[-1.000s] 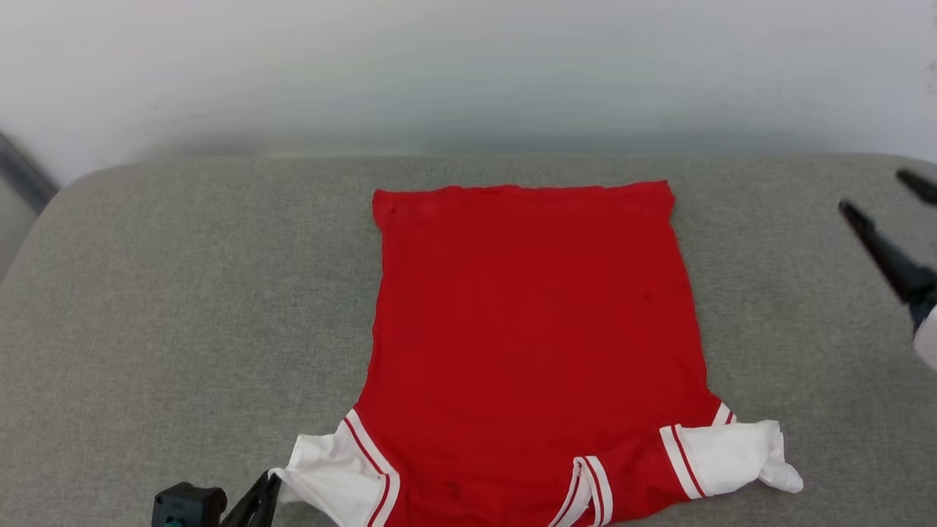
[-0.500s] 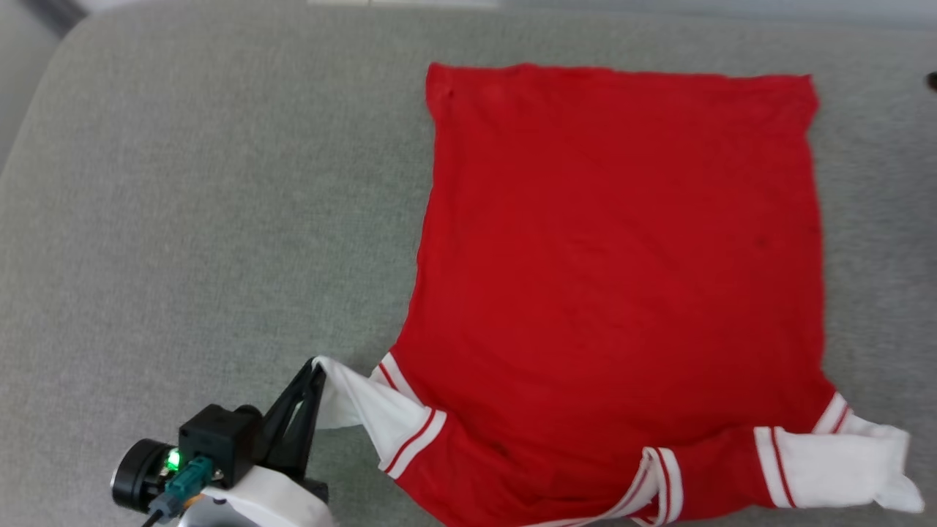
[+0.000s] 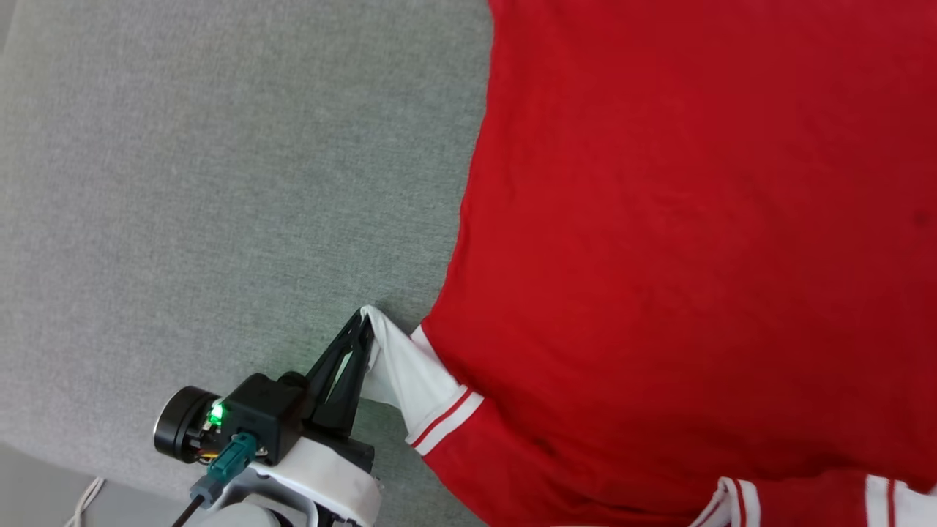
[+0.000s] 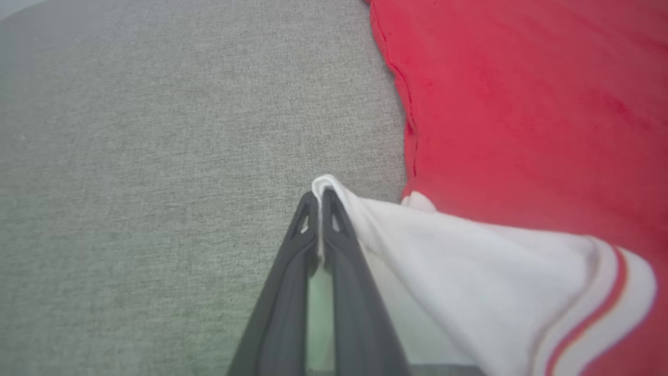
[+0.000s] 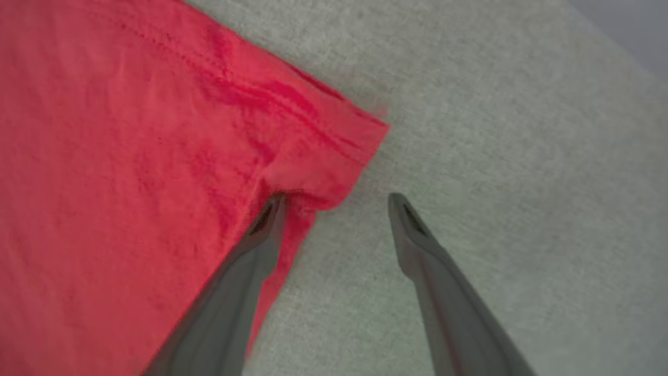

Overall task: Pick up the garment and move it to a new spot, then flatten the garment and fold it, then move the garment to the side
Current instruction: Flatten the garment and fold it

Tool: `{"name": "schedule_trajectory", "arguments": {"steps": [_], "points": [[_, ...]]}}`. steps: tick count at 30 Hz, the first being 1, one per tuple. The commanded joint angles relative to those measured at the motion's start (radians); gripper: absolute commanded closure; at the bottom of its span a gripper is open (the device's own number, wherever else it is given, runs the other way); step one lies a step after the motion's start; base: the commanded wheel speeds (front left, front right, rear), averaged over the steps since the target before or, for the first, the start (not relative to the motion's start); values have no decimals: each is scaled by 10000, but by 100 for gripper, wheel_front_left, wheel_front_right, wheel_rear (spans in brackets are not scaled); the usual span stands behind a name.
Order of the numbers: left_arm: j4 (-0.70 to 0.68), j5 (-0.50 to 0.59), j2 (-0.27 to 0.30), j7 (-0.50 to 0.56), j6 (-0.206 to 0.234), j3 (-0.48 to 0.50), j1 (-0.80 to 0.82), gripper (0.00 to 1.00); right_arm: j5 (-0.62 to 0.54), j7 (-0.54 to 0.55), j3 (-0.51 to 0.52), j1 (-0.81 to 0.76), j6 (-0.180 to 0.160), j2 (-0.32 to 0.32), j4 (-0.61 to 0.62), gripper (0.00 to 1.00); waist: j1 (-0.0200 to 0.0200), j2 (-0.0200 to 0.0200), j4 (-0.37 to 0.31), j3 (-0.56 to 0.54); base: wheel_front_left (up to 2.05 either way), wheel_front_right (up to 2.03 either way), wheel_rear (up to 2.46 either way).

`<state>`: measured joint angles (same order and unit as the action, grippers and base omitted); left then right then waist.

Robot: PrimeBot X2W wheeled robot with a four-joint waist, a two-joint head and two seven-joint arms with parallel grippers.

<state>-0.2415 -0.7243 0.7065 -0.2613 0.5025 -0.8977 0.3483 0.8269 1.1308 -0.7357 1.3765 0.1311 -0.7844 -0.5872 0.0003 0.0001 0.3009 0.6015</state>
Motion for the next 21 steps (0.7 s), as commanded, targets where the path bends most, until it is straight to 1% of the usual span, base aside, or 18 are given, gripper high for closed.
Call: {"name": "schedule_trajectory", "arguments": {"steps": [1, 4, 7, 8, 9, 10, 13, 16, 19, 21], "points": [[30, 60, -79, -40, 13, 26, 138, 100, -51, 13, -17, -150, -7, 85, -61, 0, -3, -1, 285, 306, 0, 0, 0], [141, 192, -198, -43, -66, -36, 231, 100, 16, 15, -153, -893, -4, 207, -240, 0, -3, -1, 338, 366, 0, 0, 0], [239, 262, -319, -46, -118, -22, 267, 100, 56, -131, -229, -1516, -6, 168, -292, 0, -3, -1, 374, 355, 0, 0, 0], [271, 269, -344, -47, -143, -4, 261, 100, 66, -202, -209, -1610, -6, 113, -300, 6, -3, -1, 374, 315, 0, 0, 0], [305, 271, -348, -46, -147, 11, 238, 100, 10, -295, -205, -1598, -6, 46, -225, 90, -3, -1, 368, 254, 0, 0, 0], [343, 286, -339, -47, -155, 39, 203, 100, -17, -396, -168, -1554, -6, 2, -177, 100, -3, -1, 350, 168, 0, 0, 0], [466, 296, -269, -49, -149, 92, 5, 100, -142, -866, 8, -1258, -7, -97, -49, 100, -3, -1, 211, -247, 0, 0, 0], [378, 229, -219, -49, -137, 195, -235, 100, -13, -1318, 256, -1135, -7, 39, -35, 100, -3, -1, 16, -794, 0, 0, 0], [328, 170, -42, -50, -71, 274, -520, 100, 165, -1685, 73, -1429, -7, 4, 296, 100, -3, -1, -246, -1403, 0, 0, 0], [304, 118, 88, -50, -21, 318, -695, 100, 295, -1825, -320, -1764, -7, -343, 769, 100, -3, -1, -431, -1798, 0, 0, 0]]}}
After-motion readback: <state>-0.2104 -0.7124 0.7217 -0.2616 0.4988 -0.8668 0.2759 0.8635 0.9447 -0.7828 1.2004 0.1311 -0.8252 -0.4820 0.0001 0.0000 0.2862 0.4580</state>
